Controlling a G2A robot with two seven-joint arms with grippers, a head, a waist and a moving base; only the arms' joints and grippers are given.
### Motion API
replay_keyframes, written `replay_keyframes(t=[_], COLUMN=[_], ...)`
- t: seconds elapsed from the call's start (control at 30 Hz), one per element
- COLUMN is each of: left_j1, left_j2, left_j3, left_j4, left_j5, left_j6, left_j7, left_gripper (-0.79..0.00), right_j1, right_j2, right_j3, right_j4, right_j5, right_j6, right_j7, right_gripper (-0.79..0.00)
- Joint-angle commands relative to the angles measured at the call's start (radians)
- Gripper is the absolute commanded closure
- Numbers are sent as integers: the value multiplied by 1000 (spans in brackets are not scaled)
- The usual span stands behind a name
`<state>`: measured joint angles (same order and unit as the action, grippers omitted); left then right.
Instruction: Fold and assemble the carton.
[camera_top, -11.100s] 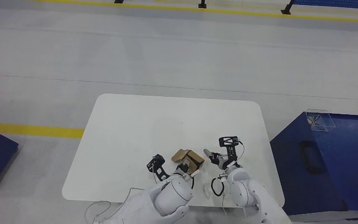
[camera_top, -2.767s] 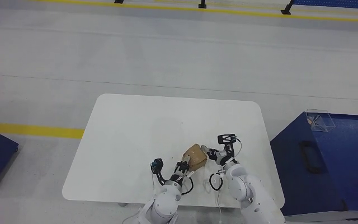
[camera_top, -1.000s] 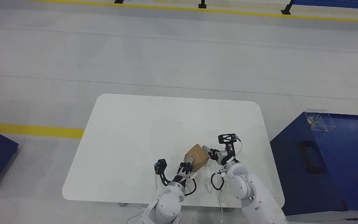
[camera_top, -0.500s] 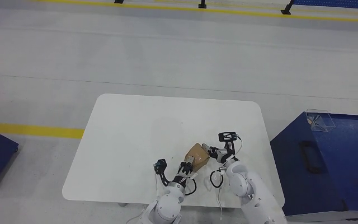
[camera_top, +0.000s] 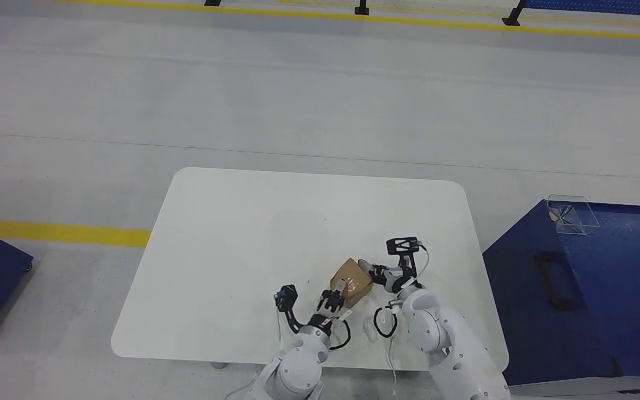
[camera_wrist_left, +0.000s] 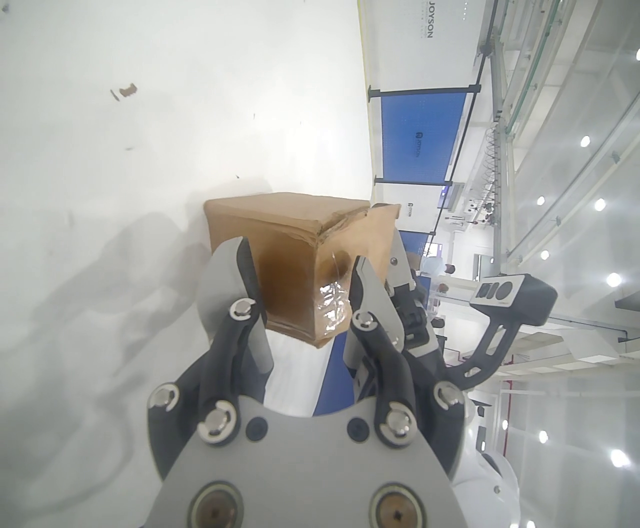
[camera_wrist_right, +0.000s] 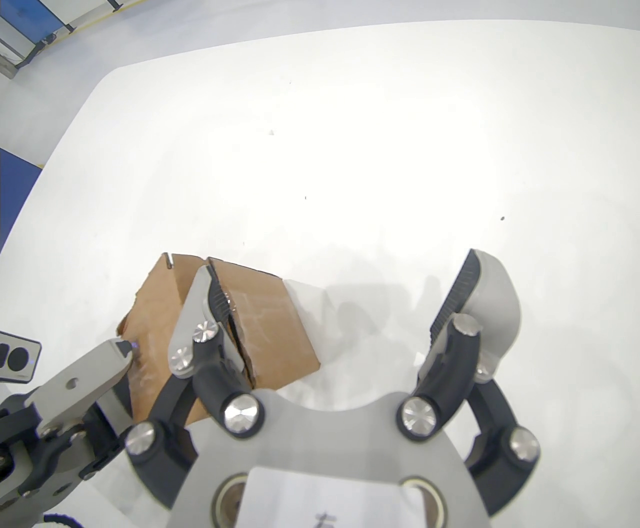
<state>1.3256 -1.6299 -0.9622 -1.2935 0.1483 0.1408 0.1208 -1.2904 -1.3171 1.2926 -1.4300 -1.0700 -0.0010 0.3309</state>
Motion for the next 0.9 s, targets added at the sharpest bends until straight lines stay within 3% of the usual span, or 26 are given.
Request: replay_keyframes(t=[0.0, 0.4, 0.87], left_j1=[-8, -30, 1], left_j2=[-3, -15, -13], left_j3=[4, 19, 14], left_j4=[12, 49, 13], left_j5=[-2, -5, 21], left_j6=[17, 36, 19], left_j7=[1, 25, 29], left_gripper=[-339, -336, -339], right_j1=[3, 5, 26], right_j2=[0, 1, -1], right_j3=[-1, 12, 7], right_j4=[4, 16, 35], right_j5=[-2, 9, 54], right_j6=[0, 3, -37], right_j7=[0, -8, -5], right_gripper=[-785, -785, -785])
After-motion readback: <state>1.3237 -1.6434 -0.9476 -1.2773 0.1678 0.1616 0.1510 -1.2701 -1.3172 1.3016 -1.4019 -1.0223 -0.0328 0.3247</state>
